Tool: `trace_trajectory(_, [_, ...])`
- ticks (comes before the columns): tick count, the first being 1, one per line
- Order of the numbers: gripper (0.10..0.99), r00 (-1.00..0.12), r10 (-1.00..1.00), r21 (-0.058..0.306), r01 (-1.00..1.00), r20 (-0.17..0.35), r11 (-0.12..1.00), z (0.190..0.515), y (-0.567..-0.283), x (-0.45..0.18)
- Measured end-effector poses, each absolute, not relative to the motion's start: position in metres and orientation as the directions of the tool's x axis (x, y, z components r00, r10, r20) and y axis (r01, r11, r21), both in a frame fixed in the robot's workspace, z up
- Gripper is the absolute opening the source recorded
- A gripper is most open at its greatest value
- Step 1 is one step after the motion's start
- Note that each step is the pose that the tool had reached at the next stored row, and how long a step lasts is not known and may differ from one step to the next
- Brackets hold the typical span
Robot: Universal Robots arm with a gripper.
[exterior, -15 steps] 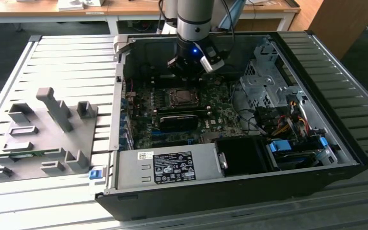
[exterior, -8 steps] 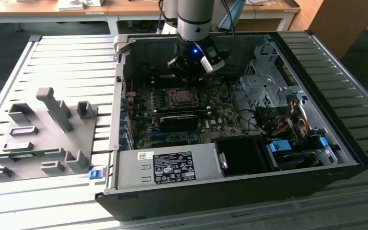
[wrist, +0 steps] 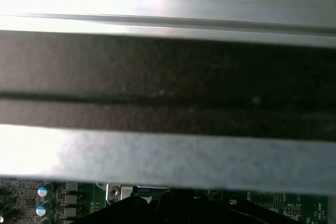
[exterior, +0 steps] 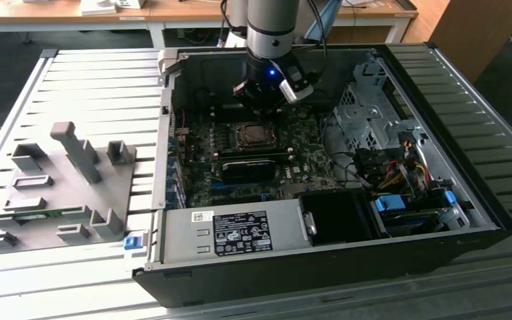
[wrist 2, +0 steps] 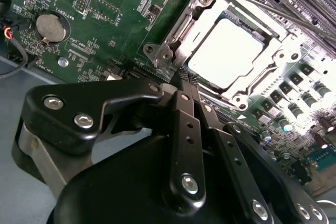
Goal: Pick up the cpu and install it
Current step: 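Install the second cpu locking lever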
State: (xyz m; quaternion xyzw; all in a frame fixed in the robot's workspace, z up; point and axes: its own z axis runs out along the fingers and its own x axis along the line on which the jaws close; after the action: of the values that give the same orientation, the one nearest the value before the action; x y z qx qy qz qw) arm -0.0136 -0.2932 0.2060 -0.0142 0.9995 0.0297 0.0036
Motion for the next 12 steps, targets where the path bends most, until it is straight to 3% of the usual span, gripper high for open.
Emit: trace_trajectory(12, [0.106, -1.000, -0.028, 0.059, -0.029, -0.008, 0.998, 0.2060, -0.2959, -0.0136])
